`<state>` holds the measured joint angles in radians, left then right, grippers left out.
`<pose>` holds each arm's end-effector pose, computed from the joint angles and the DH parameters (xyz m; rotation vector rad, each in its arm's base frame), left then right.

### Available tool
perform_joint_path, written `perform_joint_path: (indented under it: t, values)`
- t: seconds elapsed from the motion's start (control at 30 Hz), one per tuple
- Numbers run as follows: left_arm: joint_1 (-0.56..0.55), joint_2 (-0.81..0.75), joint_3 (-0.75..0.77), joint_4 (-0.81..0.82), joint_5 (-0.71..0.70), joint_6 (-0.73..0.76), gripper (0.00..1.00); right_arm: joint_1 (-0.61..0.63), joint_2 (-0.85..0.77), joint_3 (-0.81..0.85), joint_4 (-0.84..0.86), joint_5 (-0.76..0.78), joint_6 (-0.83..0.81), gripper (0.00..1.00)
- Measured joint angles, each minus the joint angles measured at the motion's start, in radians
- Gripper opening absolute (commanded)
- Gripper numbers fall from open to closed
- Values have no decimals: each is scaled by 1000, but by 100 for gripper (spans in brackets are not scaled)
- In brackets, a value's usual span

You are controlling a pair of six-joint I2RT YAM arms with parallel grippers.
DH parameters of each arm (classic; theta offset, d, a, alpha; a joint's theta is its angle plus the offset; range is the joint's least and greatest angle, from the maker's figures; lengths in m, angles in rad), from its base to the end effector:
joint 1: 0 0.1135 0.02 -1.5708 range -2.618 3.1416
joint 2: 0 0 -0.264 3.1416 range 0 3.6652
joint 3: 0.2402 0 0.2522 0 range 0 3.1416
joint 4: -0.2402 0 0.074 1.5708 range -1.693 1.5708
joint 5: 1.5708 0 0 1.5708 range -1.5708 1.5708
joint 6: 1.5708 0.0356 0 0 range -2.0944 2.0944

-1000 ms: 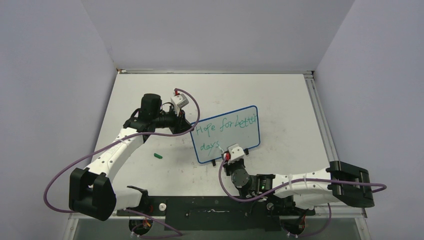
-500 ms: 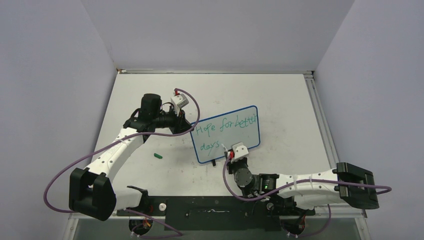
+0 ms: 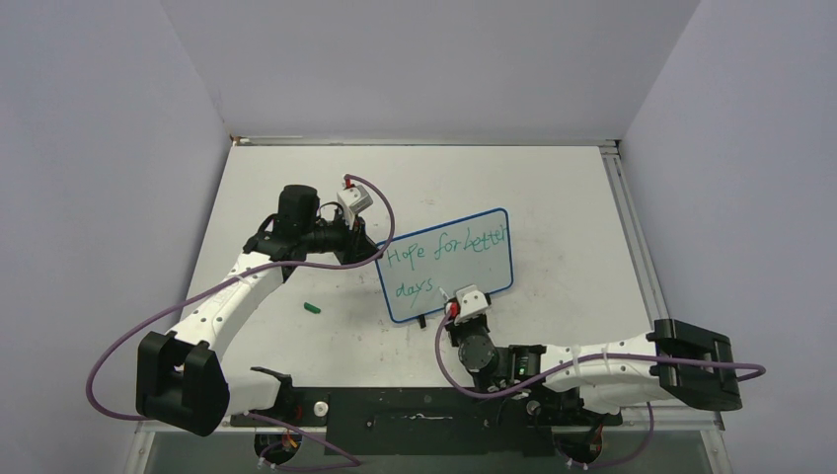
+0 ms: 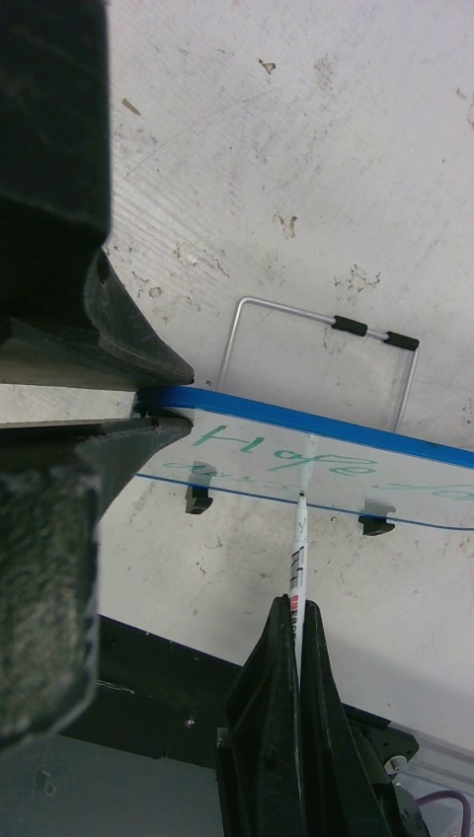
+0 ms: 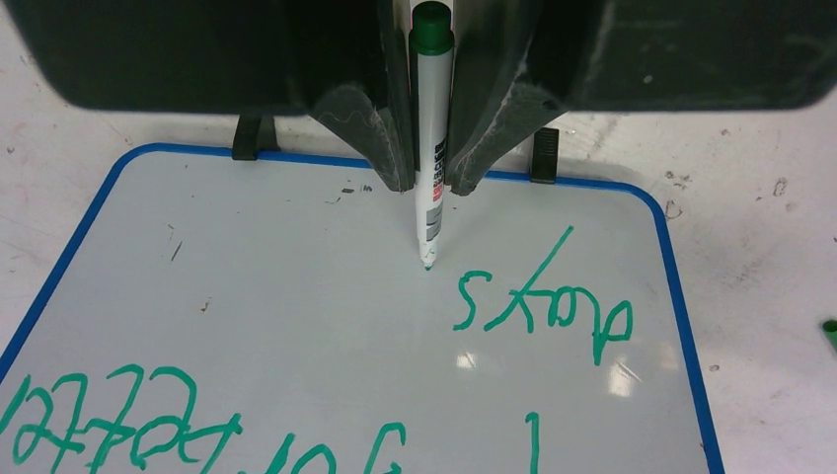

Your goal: Write a sentence on the whiteboard

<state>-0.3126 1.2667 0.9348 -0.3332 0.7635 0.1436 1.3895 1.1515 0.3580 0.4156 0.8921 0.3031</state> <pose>0.2499 -0.1066 0.2808 0.8889 1.9850 -0.9415 0.0663 0.2081 0.1866 -0.4129 1.7693 0.3309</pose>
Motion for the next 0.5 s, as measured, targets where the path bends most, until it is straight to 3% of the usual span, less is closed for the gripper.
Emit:
perform_joint_path:
  t: [0.23,0.37,0.43,0.5]
  values:
    - [0,0,1,0,0,0,0,6,20,-6,35,13,-13,5]
    - [0,0,1,-2,0,-2,3,14,-45,-6,10,6,-28,5]
    - [0,-1,1,-3,0,-4,12,19,-116,-5,-2,-2,-40,5]
    - [0,-3,1,-3,0,-9,29,20,-189,-3,-3,-5,-58,5]
